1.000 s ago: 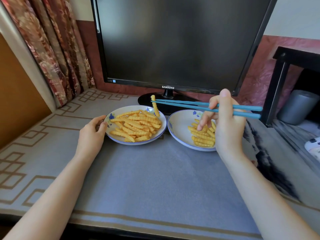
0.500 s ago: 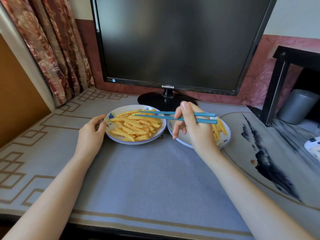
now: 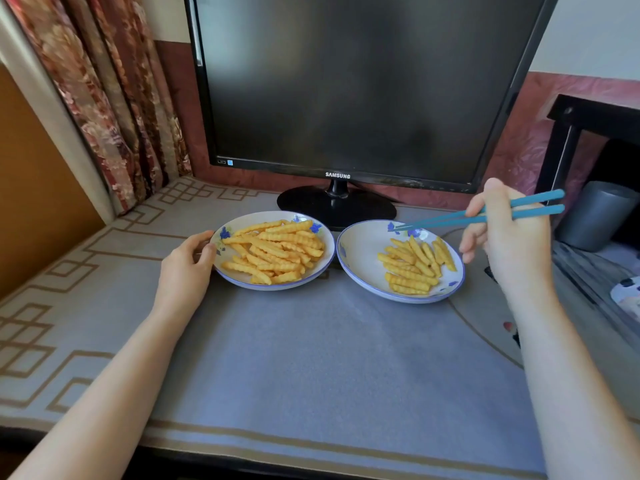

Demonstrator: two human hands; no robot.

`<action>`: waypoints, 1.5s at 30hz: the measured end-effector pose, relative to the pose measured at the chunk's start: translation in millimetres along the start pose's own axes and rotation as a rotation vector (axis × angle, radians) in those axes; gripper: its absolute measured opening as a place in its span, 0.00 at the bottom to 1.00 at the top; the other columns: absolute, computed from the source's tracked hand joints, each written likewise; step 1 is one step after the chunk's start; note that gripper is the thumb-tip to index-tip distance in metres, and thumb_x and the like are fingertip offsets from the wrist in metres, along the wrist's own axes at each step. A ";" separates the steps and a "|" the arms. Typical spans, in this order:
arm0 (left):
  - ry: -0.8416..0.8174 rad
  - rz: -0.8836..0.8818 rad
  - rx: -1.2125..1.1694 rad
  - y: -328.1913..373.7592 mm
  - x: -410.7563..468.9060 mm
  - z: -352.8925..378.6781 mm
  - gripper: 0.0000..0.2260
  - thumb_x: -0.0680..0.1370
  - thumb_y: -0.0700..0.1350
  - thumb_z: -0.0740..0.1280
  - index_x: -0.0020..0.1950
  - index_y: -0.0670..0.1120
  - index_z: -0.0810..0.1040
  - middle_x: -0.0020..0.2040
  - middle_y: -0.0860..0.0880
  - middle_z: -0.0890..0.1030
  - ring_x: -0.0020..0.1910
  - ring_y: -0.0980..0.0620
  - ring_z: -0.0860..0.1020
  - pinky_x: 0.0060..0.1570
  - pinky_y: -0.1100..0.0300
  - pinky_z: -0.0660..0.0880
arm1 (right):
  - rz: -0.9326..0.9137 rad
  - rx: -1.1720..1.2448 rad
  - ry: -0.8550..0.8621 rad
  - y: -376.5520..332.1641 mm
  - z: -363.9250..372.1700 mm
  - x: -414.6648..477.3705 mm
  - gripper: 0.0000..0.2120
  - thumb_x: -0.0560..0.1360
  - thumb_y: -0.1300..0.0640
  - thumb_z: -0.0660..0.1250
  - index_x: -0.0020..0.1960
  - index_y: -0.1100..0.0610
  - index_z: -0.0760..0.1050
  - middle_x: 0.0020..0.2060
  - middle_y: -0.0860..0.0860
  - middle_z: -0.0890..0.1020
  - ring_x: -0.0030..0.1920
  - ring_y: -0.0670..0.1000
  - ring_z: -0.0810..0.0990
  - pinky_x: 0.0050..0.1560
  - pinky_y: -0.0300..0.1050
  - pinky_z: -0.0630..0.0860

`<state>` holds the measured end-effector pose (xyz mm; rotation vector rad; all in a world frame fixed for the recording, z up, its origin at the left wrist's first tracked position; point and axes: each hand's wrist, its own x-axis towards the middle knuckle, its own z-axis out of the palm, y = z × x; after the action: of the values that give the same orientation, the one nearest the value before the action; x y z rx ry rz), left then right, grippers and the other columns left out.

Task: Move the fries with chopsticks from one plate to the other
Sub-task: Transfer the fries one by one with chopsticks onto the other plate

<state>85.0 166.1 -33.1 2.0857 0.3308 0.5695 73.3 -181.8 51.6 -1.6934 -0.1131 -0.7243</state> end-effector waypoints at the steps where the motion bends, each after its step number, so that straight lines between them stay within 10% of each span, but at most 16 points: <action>1: 0.000 -0.003 0.000 0.0 0.0 -0.1 0.14 0.80 0.44 0.58 0.65 0.47 0.75 0.58 0.47 0.79 0.51 0.57 0.71 0.50 0.63 0.64 | 0.007 -0.023 0.010 1.6 -4.0 2.3 0.18 0.83 0.53 0.56 0.36 0.58 0.69 0.21 0.61 0.71 0.16 0.51 0.69 0.21 0.34 0.64; 45: -0.001 0.002 -0.006 1.6 -1.2 -1.1 0.14 0.80 0.43 0.58 0.64 0.46 0.76 0.58 0.46 0.80 0.51 0.57 0.71 0.50 0.64 0.64 | 0.053 -0.033 -0.090 12.2 -2.3 3.9 0.18 0.83 0.55 0.55 0.37 0.60 0.70 0.18 0.55 0.73 0.16 0.50 0.68 0.19 0.32 0.61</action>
<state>83.5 165.5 -31.6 2.0804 0.3263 0.5697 81.0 -188.4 43.4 -1.7541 -0.1197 -0.6138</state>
